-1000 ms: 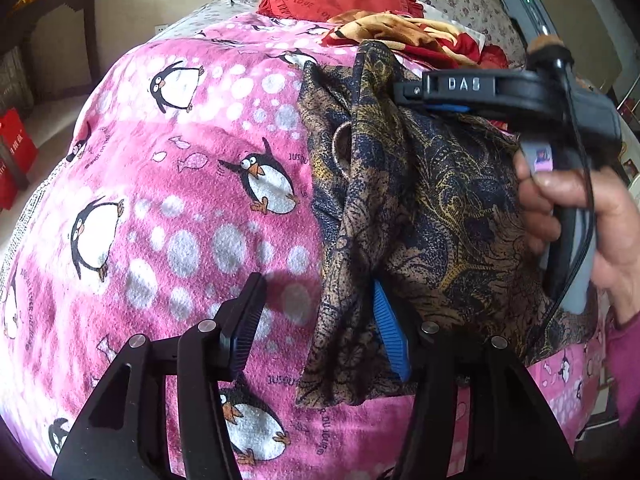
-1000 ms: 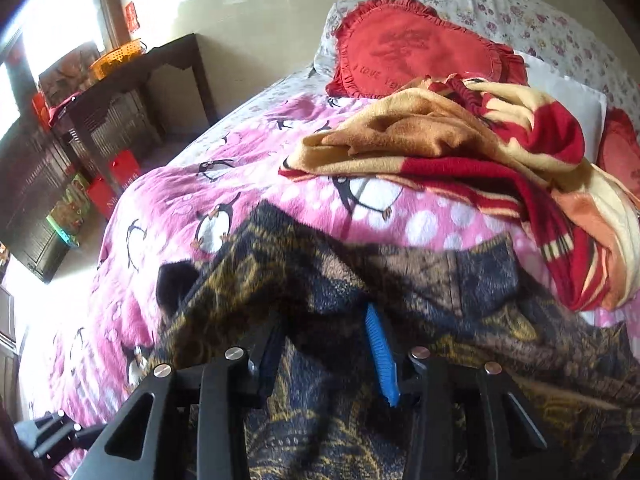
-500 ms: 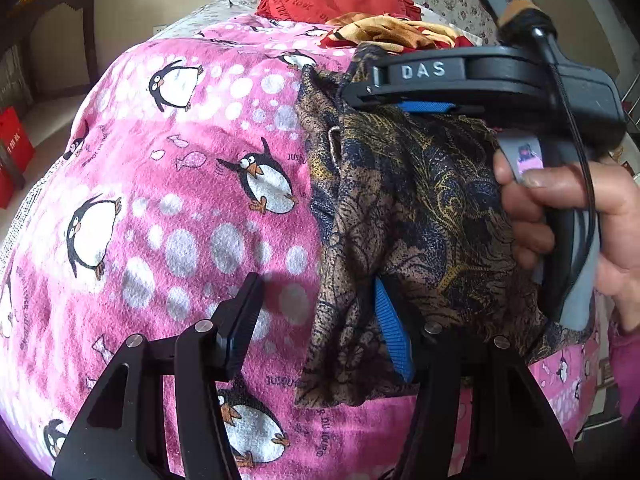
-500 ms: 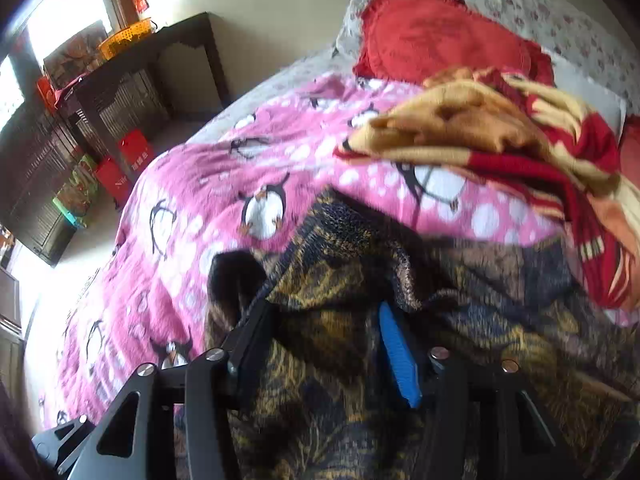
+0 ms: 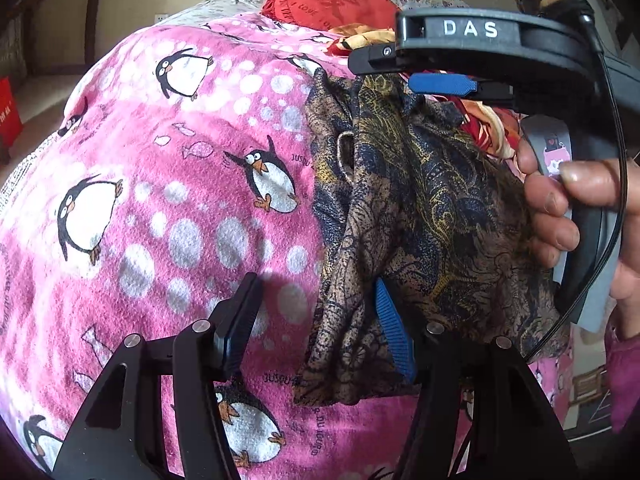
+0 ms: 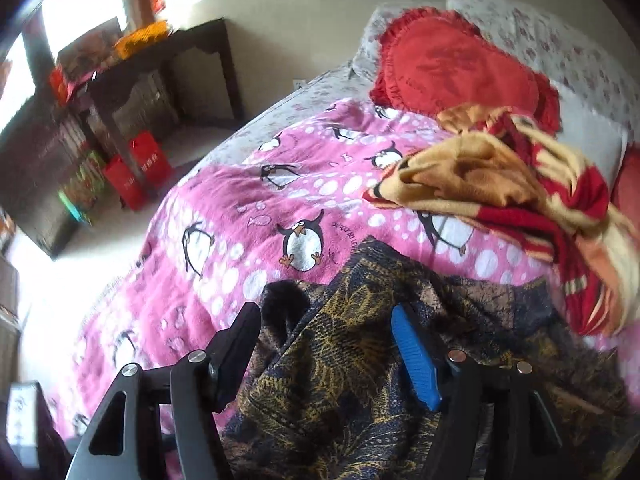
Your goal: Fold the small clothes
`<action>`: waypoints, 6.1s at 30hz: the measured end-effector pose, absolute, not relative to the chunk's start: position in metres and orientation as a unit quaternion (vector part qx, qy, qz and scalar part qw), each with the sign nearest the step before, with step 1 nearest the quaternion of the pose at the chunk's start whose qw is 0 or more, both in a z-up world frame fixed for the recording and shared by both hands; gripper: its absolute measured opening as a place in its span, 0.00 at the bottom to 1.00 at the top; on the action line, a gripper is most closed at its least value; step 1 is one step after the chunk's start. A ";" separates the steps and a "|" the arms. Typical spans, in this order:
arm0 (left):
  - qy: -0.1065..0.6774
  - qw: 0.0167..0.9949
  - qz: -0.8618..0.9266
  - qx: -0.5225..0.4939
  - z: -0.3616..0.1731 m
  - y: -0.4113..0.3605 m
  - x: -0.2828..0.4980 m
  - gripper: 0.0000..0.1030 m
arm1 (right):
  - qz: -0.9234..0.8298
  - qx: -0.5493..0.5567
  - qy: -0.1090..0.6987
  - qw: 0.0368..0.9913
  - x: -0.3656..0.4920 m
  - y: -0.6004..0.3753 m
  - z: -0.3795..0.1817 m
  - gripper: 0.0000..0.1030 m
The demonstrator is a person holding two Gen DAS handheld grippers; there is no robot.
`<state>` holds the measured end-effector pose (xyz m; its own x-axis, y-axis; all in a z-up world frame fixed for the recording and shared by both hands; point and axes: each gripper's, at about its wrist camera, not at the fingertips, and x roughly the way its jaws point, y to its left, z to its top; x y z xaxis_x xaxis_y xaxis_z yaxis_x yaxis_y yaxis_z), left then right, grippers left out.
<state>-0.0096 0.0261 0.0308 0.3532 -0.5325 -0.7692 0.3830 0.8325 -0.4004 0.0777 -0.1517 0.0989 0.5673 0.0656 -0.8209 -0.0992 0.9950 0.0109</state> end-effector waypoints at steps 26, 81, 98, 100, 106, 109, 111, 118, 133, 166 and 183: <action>0.481 0.819 -0.297 -0.094 0.024 0.038 -0.020 0.63 | 0.075 0.001 0.481 0.874 0.096 -0.146 0.087 0.25; 0.487 0.817 -0.295 -0.092 0.037 -0.043 -0.001 0.29 | 0.028 -0.003 0.508 0.861 0.085 -0.172 0.067 0.32; 0.494 0.807 -0.319 -0.063 0.041 -0.055 -0.009 0.20 | 0.067 0.037 0.490 0.869 0.059 -0.195 0.092 0.18; 0.482 0.806 -0.338 -0.058 0.054 -0.062 -0.016 0.16 | 0.072 0.033 0.483 0.872 0.050 -0.202 0.105 0.16; 0.458 0.795 -0.395 -0.043 0.096 -0.099 -0.036 0.15 | 0.061 0.046 0.452 0.889 0.017 -0.249 0.148 0.15; 0.449 0.788 -0.419 -0.026 0.110 -0.128 -0.047 0.15 | 0.043 0.045 0.441 0.895 -0.004 -0.282 0.164 0.15; 0.446 0.781 -0.436 -0.014 0.118 -0.151 -0.056 0.15 | 0.026 0.043 0.436 0.899 -0.021 -0.307 0.173 0.15; 0.435 0.759 -0.482 0.050 0.127 -0.246 -0.097 0.15 | -0.040 0.062 0.425 0.902 -0.081 -0.397 0.180 0.15; 0.471 0.701 -0.529 0.082 0.108 -0.297 -0.122 0.54 | -0.150 0.180 0.413 0.880 -0.176 -0.510 0.112 0.44; 0.452 0.800 -0.364 0.152 0.046 -0.216 -0.114 0.64 | -0.101 0.154 0.469 0.864 -0.279 -0.404 0.062 0.17; 0.419 0.831 -0.343 0.127 0.075 -0.252 -0.068 0.64 | -0.144 0.298 0.367 0.869 -0.195 -0.503 0.087 0.37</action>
